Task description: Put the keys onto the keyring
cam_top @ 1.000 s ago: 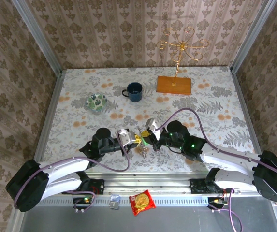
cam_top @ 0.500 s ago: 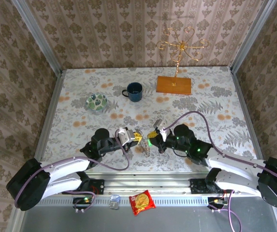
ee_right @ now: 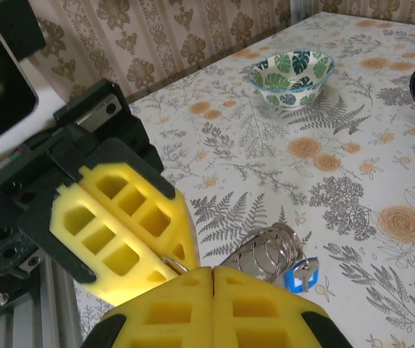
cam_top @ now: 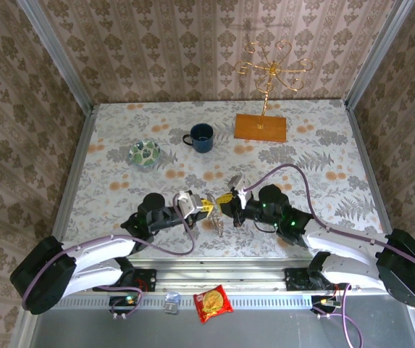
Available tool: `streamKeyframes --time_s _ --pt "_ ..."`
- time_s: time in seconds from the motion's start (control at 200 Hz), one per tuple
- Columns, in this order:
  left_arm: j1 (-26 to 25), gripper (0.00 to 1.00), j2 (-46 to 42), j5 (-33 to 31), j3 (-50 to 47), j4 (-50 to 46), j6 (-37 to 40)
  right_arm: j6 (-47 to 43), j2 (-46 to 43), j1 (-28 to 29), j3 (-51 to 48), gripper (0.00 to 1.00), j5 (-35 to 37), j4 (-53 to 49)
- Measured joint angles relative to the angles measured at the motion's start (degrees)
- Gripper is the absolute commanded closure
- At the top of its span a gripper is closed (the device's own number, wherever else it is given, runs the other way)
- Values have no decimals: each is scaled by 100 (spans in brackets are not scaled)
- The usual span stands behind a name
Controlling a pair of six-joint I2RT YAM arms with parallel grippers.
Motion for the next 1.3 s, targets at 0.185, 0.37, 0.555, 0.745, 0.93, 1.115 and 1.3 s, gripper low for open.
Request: streamKeyframes --time_s 0.185,0.37,0.555,0.745,0.93,1.115,1.3 --pt "-92 100 157 -72 0 4 -103 24 59 0 0 100 -4 52" --pt "-107 100 173 -212 0 85 -245 17 -50 0 -162 100 101 76" --pt "-125 100 170 -363 -37 236 -463 17 -269 0 -417 100 173 -2" --pt "-188 100 192 -407 -68 271 -579 44 -195 0 -424 100 70 120" --pt "-221 100 243 -420 -68 297 -664 155 17 0 -424 100 2 389" --pt "-225 100 247 -428 -68 297 -702 190 90 0 -424 100 0 538" --pt "-227 100 297 -431 -68 308 -704 210 116 0 -424 100 -15 634"
